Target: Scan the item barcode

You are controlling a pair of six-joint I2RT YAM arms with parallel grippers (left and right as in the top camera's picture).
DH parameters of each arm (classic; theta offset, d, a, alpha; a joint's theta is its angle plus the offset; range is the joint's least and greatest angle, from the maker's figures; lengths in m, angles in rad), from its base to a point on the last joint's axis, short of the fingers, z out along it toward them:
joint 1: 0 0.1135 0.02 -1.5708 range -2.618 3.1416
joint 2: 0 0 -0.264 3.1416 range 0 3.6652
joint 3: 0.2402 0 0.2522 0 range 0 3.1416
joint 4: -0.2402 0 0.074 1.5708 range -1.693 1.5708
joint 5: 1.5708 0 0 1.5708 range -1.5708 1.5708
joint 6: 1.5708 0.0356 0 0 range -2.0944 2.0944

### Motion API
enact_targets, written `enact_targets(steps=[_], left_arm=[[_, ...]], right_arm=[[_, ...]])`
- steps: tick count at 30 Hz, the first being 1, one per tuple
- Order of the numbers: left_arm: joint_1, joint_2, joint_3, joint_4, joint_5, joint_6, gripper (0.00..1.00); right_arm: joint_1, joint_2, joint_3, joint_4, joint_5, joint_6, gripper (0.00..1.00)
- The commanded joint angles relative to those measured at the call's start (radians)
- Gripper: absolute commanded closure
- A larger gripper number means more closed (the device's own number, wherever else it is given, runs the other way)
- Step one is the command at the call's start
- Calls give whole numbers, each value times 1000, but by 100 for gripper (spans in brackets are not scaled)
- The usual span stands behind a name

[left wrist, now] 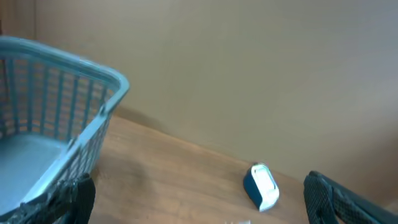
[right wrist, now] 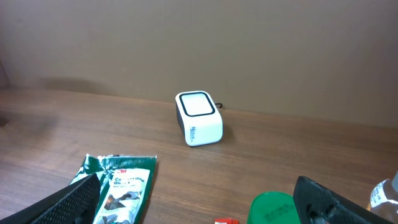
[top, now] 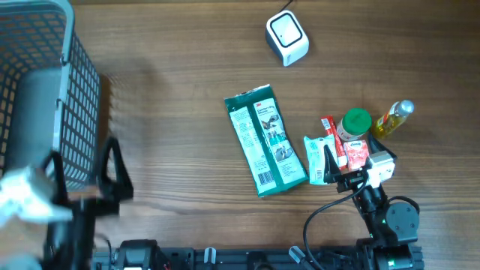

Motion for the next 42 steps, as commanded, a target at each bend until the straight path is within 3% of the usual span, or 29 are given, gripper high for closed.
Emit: enact_targets(steps=[1,6,11,13,18,22,30,38,42], left_arm=[[-2,-171,-100,-61,-13,-9,0],[-2,-341,-249,-68,-13,-9,0],[-2,-399,-413,137,4,-9,0],[-2,-399,-479,311,26,-9,0],[-2,-399,-744,958,74,-9,0],[-2,-399,-928,1239,77,-9,0],[-2,-399,-1140,1242,70,-9,0],[-2,-399,-1139,765,43,-7,0],[-2,-399,-1139,741,120,163,0]], right_arm=[[-6,-9,-1,5,-9,-12,0],[-6,-9,-1,5,-9,-12,0],[-6,-9,-1,5,-9,-12,0],[-6,-9,-1,5,-9,-12,0],[-6,-9,-1,5,-9,-12,0],[-6,-9,-1,5,-9,-12,0],[-6,-9,-1,5,-9,-12,0],[-6,-9,-1,5,-9,-12,0],[-6,-9,-1,5,-9,-12,0]])
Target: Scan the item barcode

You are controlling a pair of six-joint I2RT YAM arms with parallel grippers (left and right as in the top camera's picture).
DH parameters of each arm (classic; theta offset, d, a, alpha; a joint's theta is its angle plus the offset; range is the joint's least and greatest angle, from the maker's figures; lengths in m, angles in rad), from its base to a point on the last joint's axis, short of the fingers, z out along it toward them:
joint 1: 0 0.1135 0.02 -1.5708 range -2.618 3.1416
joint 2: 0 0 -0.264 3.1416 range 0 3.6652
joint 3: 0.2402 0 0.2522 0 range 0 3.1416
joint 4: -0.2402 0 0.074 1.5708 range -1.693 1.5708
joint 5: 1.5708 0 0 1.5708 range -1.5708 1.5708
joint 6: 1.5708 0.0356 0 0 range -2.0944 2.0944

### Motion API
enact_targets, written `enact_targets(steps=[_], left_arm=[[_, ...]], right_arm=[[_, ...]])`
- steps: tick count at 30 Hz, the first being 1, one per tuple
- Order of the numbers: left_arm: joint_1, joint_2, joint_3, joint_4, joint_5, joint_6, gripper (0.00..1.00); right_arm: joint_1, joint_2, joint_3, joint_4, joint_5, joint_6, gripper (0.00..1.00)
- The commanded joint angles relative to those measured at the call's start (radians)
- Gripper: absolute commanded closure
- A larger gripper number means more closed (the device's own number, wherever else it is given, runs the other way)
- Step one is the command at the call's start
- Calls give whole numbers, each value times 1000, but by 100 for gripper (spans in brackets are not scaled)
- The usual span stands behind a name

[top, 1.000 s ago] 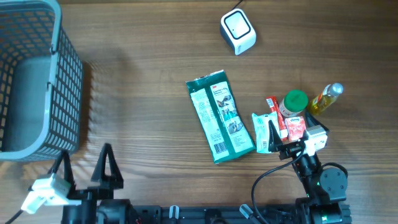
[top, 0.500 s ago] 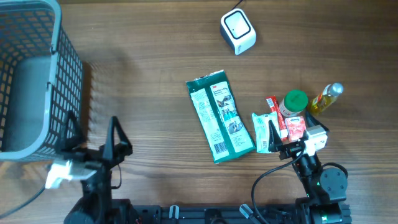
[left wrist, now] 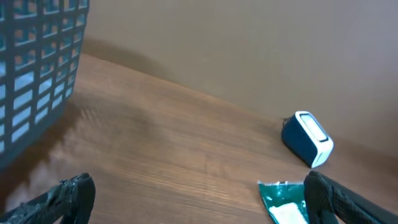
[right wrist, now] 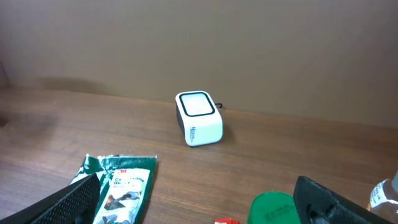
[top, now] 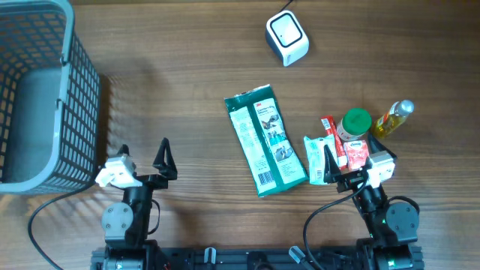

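Note:
A green flat package (top: pixel 265 140) with a white printed label lies at the table's middle; its corner shows in the left wrist view (left wrist: pixel 283 202), and it also appears in the right wrist view (right wrist: pixel 118 186). The white scanner box (top: pixel 287 37) stands at the far side (left wrist: pixel 308 138) (right wrist: pixel 199 117). My left gripper (top: pixel 144 150) (left wrist: pixel 199 208) is open and empty near the front edge, left of the package. My right gripper (top: pixel 352 166) (right wrist: pixel 205 208) is open at the front right, over a cluster of small goods.
A grey-blue wire basket (top: pixel 45 90) (left wrist: pixel 37 68) fills the far left. By the right gripper are a green-lidded jar (top: pixel 355 122) (right wrist: pixel 273 208), a yellow bottle (top: pixel 394 118), a red packet (top: pixel 335 139) and a small green-white packet (top: pixel 315 159).
My left arm was blurred at the basket's near corner; now it sits at the front edge to the right of the basket, facing the scanner. The right arm has not moved.

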Motion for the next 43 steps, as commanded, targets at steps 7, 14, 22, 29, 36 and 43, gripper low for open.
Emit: enact_targets(steps=[7,14,22,29,36,43], left_arm=[[-2,-10,-1,4,146,199,0],[-2,-9,-1,4,146,199,0],[-2,-9,-1,4,146,199,0],[-2,-9,-1,4,146,199,0],[-2,-9,-1,4,146,199,0],[-2,-9,-1,4,146,199,0]], right_arm=[[-6,-9,-1,5,-9,-12,0],[-6,-9,-1,5,-9,-12,0],[-6,-9,-1,5,-9,-12,0],[-6,-9,-1,5,-9,-12,0],[-6,-9,-1,5,-9,-12,0],[-6,-9,-1,5,-9,-12,0]])
